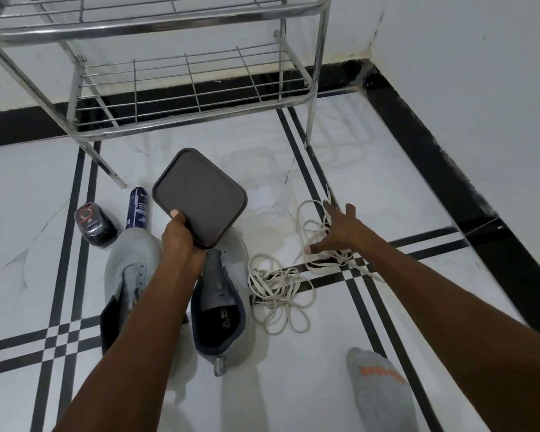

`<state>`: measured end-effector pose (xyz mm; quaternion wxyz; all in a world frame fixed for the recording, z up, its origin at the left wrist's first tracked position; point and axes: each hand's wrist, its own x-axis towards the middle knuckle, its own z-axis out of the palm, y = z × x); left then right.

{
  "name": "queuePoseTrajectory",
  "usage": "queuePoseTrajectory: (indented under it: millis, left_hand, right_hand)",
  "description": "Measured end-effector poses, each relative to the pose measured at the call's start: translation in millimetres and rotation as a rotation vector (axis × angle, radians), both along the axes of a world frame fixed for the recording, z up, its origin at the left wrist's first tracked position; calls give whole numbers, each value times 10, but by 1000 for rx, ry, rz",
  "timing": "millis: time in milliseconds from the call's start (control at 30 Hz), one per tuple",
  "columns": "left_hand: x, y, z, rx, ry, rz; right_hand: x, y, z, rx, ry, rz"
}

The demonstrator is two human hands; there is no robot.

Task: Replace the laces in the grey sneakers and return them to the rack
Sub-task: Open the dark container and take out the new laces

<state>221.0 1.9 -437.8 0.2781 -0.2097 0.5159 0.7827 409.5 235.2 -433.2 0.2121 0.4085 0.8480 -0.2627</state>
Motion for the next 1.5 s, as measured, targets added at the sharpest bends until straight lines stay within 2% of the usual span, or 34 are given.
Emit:
queuePoseTrajectory:
  millis: [133, 367, 433, 533, 633, 767, 833, 900, 1033, 1133, 1333, 1433, 1500]
  left_hand:
    - [23, -16, -38, 26, -16, 15]
    - [27, -50, -43, 36, -23, 51]
    - [24, -38, -44, 17, -27, 46]
    - [43, -2, -48, -4, -27, 36]
    - [51, 27, -33, -8, -21, 43]
    - [29, 36, -39, -12, -12, 57]
    - [23, 27, -31, -18, -15, 53]
    - [14, 17, -13, -24, -21, 56]
    - [-9, -3, 95, 1, -22, 66]
    - [-8, -47, 188, 43, -20, 62]
    - [-49, -184, 188, 63, -1, 92]
    - [-74, -235, 126, 42, 21, 107]
    - [-71, -240, 109, 21, 18, 107]
  right_hand:
    - [-52, -82, -423, 93, -120, 149]
    - [150, -68, -729, 435, 177, 281]
    - [157, -64, -703, 431, 164, 267]
    - [163, 8, -663, 309, 190, 184]
    - [137, 127, -445, 138, 366, -154]
    - [80, 290, 76, -220, 559, -427]
    - [2, 311, 387, -406, 690, -475]
    - [-101, 304, 663, -506, 779, -475]
    - [-343, 219, 1166, -558, 919, -440]
    - [-594, 143, 1328, -466, 1020, -400]
    - [-1124, -130, 1188, -19, 1133, -217]
    - [-1339, -253, 857, 138, 1008, -17]
    - [-1440, -298, 545, 172, 752, 100]
